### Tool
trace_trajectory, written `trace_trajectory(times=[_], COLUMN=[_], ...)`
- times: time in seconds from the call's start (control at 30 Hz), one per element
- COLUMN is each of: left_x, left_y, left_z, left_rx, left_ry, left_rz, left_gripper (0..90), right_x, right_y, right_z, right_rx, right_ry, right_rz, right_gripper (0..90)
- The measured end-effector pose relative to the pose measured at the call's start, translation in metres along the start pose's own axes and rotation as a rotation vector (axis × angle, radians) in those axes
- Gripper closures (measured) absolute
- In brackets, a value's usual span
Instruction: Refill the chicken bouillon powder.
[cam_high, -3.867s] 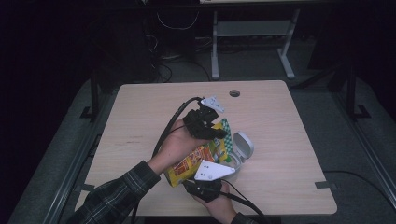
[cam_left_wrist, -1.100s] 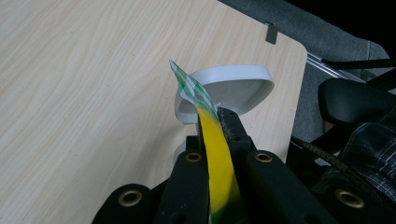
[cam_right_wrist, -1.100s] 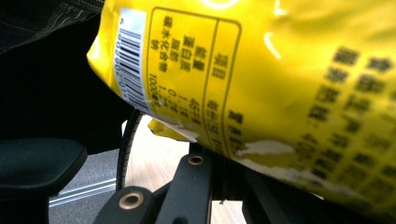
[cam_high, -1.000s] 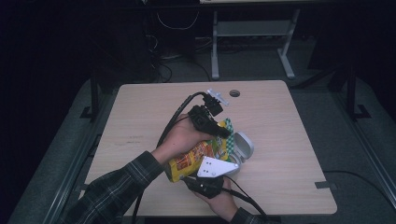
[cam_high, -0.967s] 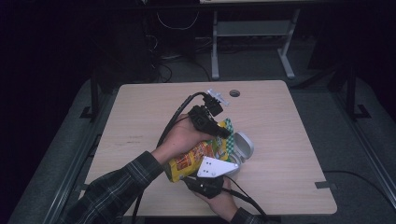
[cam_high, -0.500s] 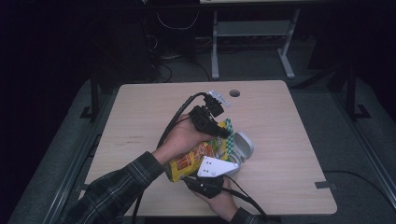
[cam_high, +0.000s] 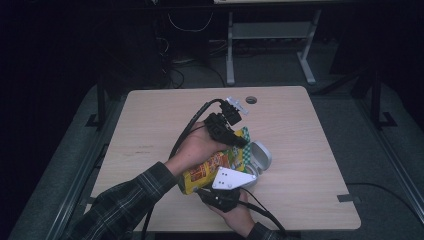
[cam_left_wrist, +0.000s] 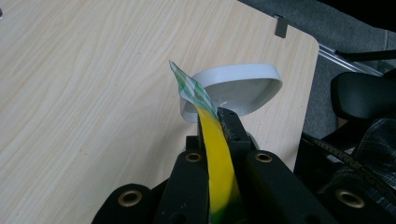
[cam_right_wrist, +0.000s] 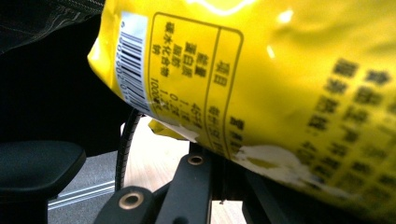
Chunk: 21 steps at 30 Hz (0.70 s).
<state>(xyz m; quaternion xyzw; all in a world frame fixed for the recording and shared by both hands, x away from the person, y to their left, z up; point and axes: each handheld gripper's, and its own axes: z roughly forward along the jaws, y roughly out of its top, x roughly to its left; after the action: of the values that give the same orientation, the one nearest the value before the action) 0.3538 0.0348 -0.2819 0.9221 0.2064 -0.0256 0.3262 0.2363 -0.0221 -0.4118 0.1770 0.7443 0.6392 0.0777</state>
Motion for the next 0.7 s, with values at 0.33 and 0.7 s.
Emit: trace_trajectory(times=[0.33,0.7], left_x=[0.0004,0.0008], left_y=[0.0002,0.0002], left_z=[0.0005,0.0011], left_rx=[0.008,0.013], left_ry=[0.002,0.0], left_rz=[-0.001,0.0], left_gripper=[89.6,89.6], right_x=[-0.0004,-0.0002], right_y=[-0.0001,-0.0003], right_z=[0.0004,0.0004], right_rx=[-0.001,-0.003], right_ry=[0.002,0.001], right_rz=[0.005,0.003], right_gripper=[90.0,90.0])
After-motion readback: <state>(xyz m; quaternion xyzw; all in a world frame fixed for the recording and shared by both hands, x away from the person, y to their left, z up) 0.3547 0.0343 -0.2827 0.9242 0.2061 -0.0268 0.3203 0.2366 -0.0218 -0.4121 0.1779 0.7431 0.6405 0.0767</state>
